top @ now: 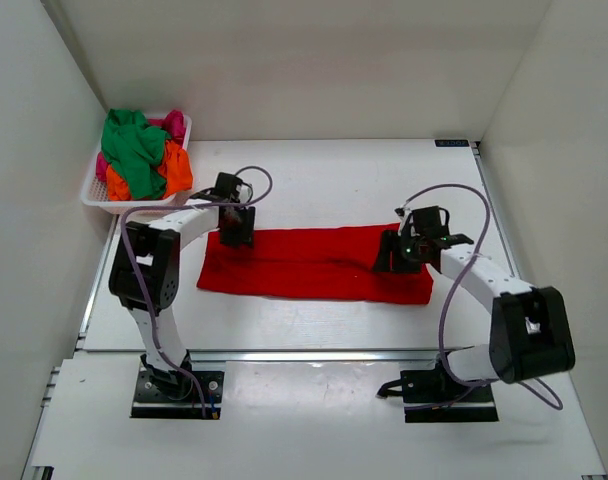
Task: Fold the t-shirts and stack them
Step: Rotate the tshirt 90 degrees
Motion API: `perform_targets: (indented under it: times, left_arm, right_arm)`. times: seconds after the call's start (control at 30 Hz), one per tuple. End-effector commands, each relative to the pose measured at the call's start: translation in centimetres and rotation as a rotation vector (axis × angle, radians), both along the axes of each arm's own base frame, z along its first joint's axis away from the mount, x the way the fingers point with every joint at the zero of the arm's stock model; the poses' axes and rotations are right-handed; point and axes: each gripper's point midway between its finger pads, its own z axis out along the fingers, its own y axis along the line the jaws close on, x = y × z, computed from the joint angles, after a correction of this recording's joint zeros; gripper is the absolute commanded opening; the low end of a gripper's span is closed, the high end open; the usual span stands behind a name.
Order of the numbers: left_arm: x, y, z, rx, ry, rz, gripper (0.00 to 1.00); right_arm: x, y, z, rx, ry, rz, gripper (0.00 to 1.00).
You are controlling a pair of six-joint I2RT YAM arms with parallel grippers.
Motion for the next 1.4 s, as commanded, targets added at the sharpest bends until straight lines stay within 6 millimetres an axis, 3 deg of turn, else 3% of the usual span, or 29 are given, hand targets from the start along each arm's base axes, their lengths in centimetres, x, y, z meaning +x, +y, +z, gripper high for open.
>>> perform_targets:
  times: [0.0, 0.17, 0.2, 0.27, 0.3, 0.33, 0.37, 0.4, 0.47, 0.6, 0.7, 0.73, 0.77, 0.87, 0.9, 0.93, 0.97, 1.0, 1.07, 1.1, 1.13, 1.17, 1.2, 1.23, 1.27, 1.3, 1.33, 1.37]
  left_arm:
    - [-1.2, -0.5, 0.0, 0.054, 0.037, -0.013, 0.54]
    - [-4.1, -0.7, -2.4, 0.084, 0.165, -0.028, 0.48]
    - [-4.5, -1.1, -2.6, 0.072, 0.182, -0.035, 0.47]
    - [-6.3, -2.2, -2.9, 0.068, 0.238, -0.079, 0.45]
    - [-7.1, -2.7, -2.8, 0.083, 0.252, -0.104, 0.45]
    - [-7.3, -2.9, -2.6, 0.085, 0.25, -0.113, 0.44]
    - [-8.1, -3.6, -2.7, 0.088, 0.272, -0.136, 0.44]
    - [-8.7, -4.0, -2.5, 0.092, 0.275, -0.151, 0.44]
    - [-10.4, -5.1, -2.4, 0.061, 0.313, -0.187, 0.44]
    - [-14.3, -7.9, -1.8, -0.02, 0.379, -0.282, 0.42]
    - [-17.5, -10.6, -1.0, -0.144, 0.451, -0.371, 0.42]
    - [-17.8, -11.1, -0.6, -0.173, 0.461, -0.378, 0.42]
    - [-17.3, -11.4, -0.1, -0.185, 0.442, -0.364, 0.42]
    - [-13.0, -11.6, 3.6, -0.248, 0.248, -0.263, 0.43]
    - [-11.1, -11.6, 5.4, -0.291, 0.163, -0.223, 0.45]
    - [-9.3, -11.8, 6.7, -0.339, 0.093, -0.19, 0.46]
    - [-8.6, -11.7, 8.2, -0.365, 0.038, -0.177, 0.46]
    - [-6.6, -11.6, 9.8, -0.414, -0.038, -0.151, 0.46]
    - [-4.5, -11.6, 13.0, -0.462, -0.171, -0.134, 0.47]
    - [-2.6, -11.3, 14.3, -0.483, -0.235, -0.115, 0.49]
    - [-1.6, -11.5, 15.1, -0.492, -0.273, -0.123, 0.5]
    - [-0.1, -11.9, 15.4, -0.499, -0.298, -0.146, 0.5]
    - [1.4, -12.2, 15.5, -0.486, -0.314, -0.156, 0.51]
    - [2.6, -12.5, 16.6, -0.47, -0.357, -0.185, 0.5]
    - [3.8, -12.8, 15.1, -0.448, -0.343, -0.19, 0.5]
    - [5.3, -13.1, 14.4, -0.414, -0.358, -0.196, 0.5]
    - [6.4, -13.5, 15.0, -0.4, -0.395, -0.22, 0.5]
    - [7.1, -14.3, 13.8, -0.396, -0.385, -0.237, 0.49]
  right_arm:
    - [0.8, -0.1, -1.9, -0.035, 0.057, -0.078, 0.54]
    - [3.5, -2.0, -4.1, -0.097, 0.132, -0.143, 0.55]
    - [4.6, -2.0, -4.7, -0.112, 0.155, -0.125, 0.55]
    - [8.4, -0.9, -3.2, -0.133, 0.124, -0.053, 0.56]
    - [9.3, -1.0, -4.6, -0.15, 0.16, -0.053, 0.56]
    - [11.3, -0.3, -4.5, -0.164, 0.149, -0.032, 0.56]
    - [13.5, 0.6, -2.8, -0.153, 0.098, -0.003, 0.56]
    - [14.2, 1.0, -4.3, -0.153, 0.13, 0.008, 0.56]
    - [17.7, 3.5, -3.5, -0.097, 0.105, 0.073, 0.56]
    - [21.1, 7.2, -3.0, -0.054, 0.075, 0.206, 0.57]
    - [23.6, 9.7, -0.9, -0.038, -0.008, 0.319, 0.61]
    - [23.6, 9.9, -1.0, -0.045, -0.004, 0.326, 0.62]
    - [24.3, 9.9, 0.2, -0.064, -0.043, 0.334, 0.63]
    - [25.9, 9.2, 4.7, -0.093, -0.165, 0.316, 0.66]
    - [26.0, 8.5, 6.6, -0.111, -0.207, 0.307, 0.67]
    - [26.0, 8.1, 6.8, -0.135, -0.221, 0.302, 0.69]
    - [25.7, 7.6, 10.1, -0.169, -0.287, 0.278, 0.73]
    - [25.3, 7.5, 9.4, -0.187, -0.287, 0.274, 0.74]
    - [23.8, 6.2, 14.9, -0.216, -0.407, 0.213, 0.78]
    - [22.3, 5.9, 16.5, -0.217, -0.45, 0.203, 0.8]
    - [21.2, 5.9, 15.3, -0.199, -0.432, 0.198, 0.8]
    - [19.4, 5.7, 17.9, -0.16, -0.481, 0.2, 0.79]
    - [17.0, 6.5, 18.2, -0.12, -0.494, 0.21, 0.75]
    - [15.0, 7.2, 15.9, -0.087, -0.449, 0.206, 0.69]
    - [13.1, 8.0, 17.6, -0.053, -0.498, 0.223, 0.52]
    - [10.3, 9.2, 15.9, -0.016, -0.468, 0.236, 0.43]
    - [7.5, 11.5, 14.3, 0.024, -0.452, 0.277, 0.26]
    - [6.2, 12.3, 13.7, 0.043, -0.452, 0.293, 0.14]
